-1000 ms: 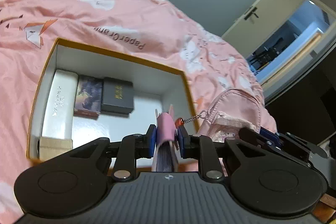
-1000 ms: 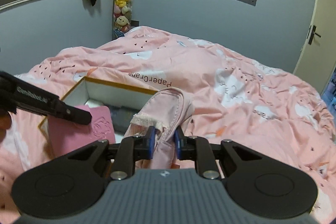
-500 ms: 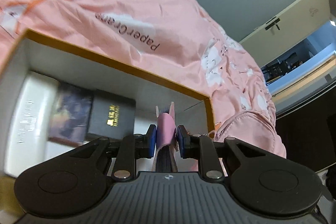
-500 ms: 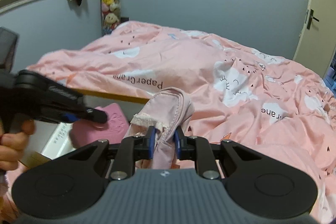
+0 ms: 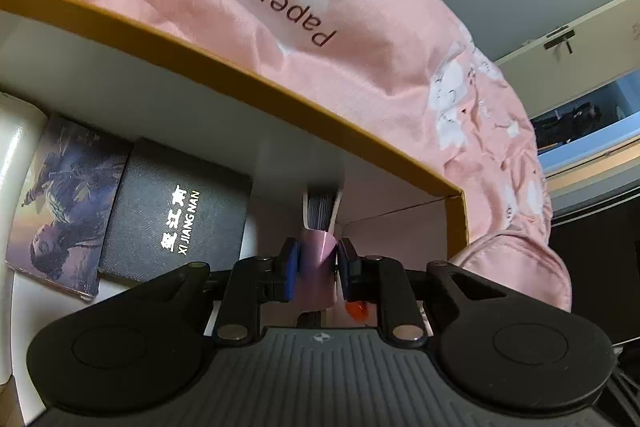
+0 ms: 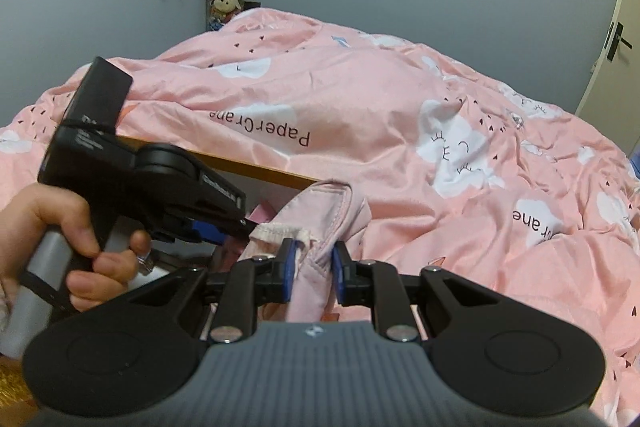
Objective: Organize objects
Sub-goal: 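Lower the pink wallet into the orange box beside the black box with the left tool, then lower the pink backpack into the orange box with the right tool while the left tool opens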
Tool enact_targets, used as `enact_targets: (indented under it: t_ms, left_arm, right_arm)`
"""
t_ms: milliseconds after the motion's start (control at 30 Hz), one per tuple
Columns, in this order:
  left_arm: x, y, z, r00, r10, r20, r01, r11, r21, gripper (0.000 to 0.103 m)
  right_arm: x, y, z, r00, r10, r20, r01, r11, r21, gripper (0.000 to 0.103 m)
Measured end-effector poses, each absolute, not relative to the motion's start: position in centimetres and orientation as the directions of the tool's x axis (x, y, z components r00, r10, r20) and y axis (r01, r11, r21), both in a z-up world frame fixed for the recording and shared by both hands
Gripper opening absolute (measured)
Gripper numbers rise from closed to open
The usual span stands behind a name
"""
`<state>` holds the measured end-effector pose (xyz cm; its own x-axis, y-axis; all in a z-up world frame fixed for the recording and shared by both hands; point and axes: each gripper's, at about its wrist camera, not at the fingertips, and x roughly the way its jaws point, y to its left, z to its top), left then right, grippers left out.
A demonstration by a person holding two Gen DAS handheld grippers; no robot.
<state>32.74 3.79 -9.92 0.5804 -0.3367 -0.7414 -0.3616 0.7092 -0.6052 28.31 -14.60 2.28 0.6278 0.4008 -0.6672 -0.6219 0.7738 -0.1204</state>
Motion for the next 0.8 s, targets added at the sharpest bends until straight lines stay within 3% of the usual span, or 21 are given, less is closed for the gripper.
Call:
enact_targets:
  t_ms: [233,433,500,600,800]
  left_arm:
    - [33.6,3.5,-9.7,0.495,-0.260,-0.829,-0.363,0.805,-0.470,0.030]
    - [33.9,2.8,-9.4,0.472,-0.238,-0.849,-0.302,0.861,-0.409,0.037]
    - [33.7,2.6,-9.0,0.476,-0.233,-0.848,-0.287,0.870,-0.400,0.039]
    - [33.3,2.9,-8.2,0.499,-0.260,-0.827,-0.262,0.864,-0.430,0.055]
    - [32.6,4.0,-5.9,0.555,-0.266,-0.788,-0.227,0.863,-0.452,0.056]
  right_arm:
    - [28.5,-14.0,2.1,0.619,0.392,-0.681,-0.634,0.761,-0.137,0.020]
    - [28.3,-13.8,2.2,0.620,0.384,-0.684,-0.640,0.752,-0.158,0.020]
    - [28.3,-13.7,2.3,0.622,0.381,-0.684,-0.642,0.749,-0.167,0.020]
    - [28.2,-13.7,2.4,0.623,0.382,-0.683,-0.647,0.742,-0.175,0.020]
    - [28.1,-13.2,2.5,0.623,0.390,-0.678,-0.660,0.727,-0.189,0.021]
